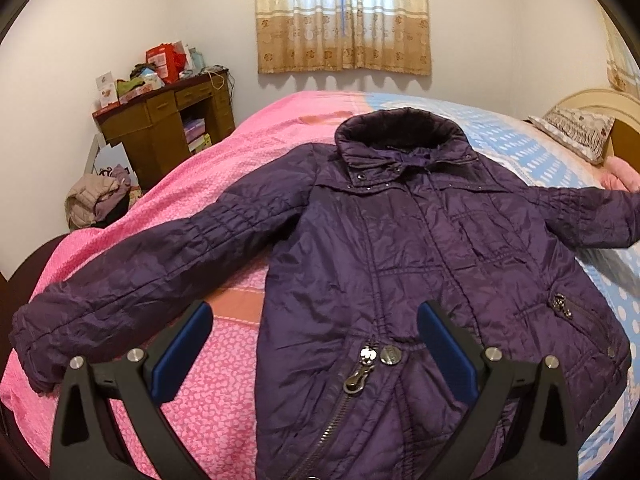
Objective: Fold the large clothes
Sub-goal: 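Grasp the knit cuff of the purple jacket sleeve with the right tool and lift, then fold the held sleeve across the jacket front and open the right tool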
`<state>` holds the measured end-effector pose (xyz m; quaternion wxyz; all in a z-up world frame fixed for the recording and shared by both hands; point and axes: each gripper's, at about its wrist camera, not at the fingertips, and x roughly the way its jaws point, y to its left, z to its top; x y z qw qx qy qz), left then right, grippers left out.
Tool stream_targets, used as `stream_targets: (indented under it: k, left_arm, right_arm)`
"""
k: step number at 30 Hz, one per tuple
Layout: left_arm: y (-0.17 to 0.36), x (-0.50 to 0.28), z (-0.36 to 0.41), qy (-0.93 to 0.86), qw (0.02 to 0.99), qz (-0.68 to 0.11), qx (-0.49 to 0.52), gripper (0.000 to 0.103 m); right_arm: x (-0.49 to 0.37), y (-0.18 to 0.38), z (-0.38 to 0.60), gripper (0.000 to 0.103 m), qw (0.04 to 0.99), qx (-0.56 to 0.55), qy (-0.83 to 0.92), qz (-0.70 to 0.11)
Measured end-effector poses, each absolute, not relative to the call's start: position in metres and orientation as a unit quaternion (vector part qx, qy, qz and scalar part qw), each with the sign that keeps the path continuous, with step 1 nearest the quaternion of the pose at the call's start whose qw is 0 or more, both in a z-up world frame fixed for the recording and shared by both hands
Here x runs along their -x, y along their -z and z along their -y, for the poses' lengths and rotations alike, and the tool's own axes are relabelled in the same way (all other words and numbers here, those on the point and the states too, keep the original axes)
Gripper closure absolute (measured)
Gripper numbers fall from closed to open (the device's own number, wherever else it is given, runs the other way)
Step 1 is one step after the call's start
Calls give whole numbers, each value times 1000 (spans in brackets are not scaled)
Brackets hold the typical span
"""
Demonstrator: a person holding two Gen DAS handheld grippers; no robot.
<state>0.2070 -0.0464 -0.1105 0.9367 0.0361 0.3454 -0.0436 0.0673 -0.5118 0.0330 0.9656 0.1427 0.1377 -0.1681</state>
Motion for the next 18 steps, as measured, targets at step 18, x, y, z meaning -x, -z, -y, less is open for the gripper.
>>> stream_targets:
  k: [18]
  left_arm:
    - [105,-211,-16,5,943,-332,28,0]
  right_arm:
    - [-197,-32,146,89,967,140,-114,-178]
